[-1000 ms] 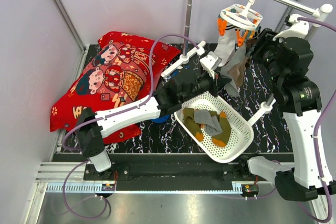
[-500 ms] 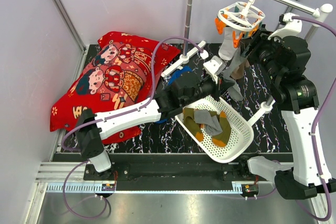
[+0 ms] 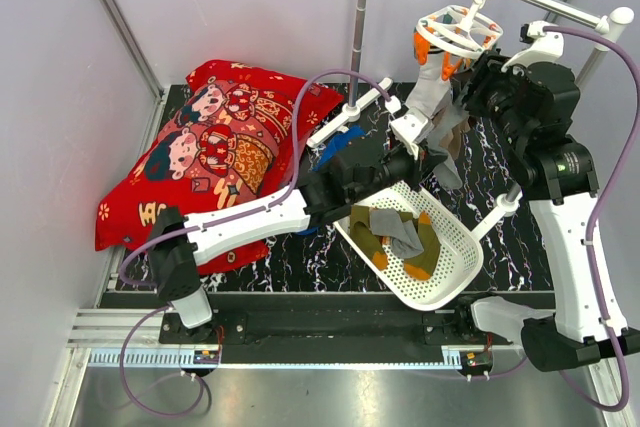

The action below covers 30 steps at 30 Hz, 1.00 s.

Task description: Remove the socks clipped to the hanger

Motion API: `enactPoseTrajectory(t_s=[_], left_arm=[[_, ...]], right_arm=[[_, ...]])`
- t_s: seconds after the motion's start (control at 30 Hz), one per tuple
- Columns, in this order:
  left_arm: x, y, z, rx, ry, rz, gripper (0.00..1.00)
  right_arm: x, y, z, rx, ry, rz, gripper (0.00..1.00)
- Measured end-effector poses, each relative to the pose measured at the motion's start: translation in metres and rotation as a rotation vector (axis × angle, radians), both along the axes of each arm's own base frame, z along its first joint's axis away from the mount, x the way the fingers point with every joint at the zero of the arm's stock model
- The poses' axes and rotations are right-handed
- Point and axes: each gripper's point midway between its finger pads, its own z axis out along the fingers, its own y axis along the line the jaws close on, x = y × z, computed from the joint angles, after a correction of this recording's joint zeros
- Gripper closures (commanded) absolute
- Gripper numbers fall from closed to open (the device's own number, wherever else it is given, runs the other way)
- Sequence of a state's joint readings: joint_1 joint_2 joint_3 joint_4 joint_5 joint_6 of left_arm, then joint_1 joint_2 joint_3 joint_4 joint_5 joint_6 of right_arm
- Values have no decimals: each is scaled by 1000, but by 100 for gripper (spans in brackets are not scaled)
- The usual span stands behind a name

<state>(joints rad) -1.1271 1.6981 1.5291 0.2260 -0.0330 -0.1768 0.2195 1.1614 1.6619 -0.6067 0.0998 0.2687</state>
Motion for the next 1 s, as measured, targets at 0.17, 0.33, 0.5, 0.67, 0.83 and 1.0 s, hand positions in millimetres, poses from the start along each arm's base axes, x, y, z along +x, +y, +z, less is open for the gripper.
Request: enactPoseTrajectory(t_s=[0.17, 0.33, 0.5, 0.67, 0.83, 1.0], left_arm=[[0, -5, -4, 9, -1, -3, 100], [0, -8, -11, 21, 1, -3, 100], [1, -9, -13, 26, -1, -3, 100], [0, -10, -11, 22, -3, -4, 100], [-1, -11, -10, 20, -3, -6, 100], [-1, -11, -10, 20, -4, -6, 100]], right_arm=[[3, 1, -1, -12, -1, 8, 44], [5, 1, 3, -25, -20, 7, 48], [7, -1, 8, -29, -42, -5, 62], [9, -2, 10, -34, -52, -11, 80], [9, -3, 11, -37, -56, -13, 88], [9, -2, 11, -33, -56, -11, 90]])
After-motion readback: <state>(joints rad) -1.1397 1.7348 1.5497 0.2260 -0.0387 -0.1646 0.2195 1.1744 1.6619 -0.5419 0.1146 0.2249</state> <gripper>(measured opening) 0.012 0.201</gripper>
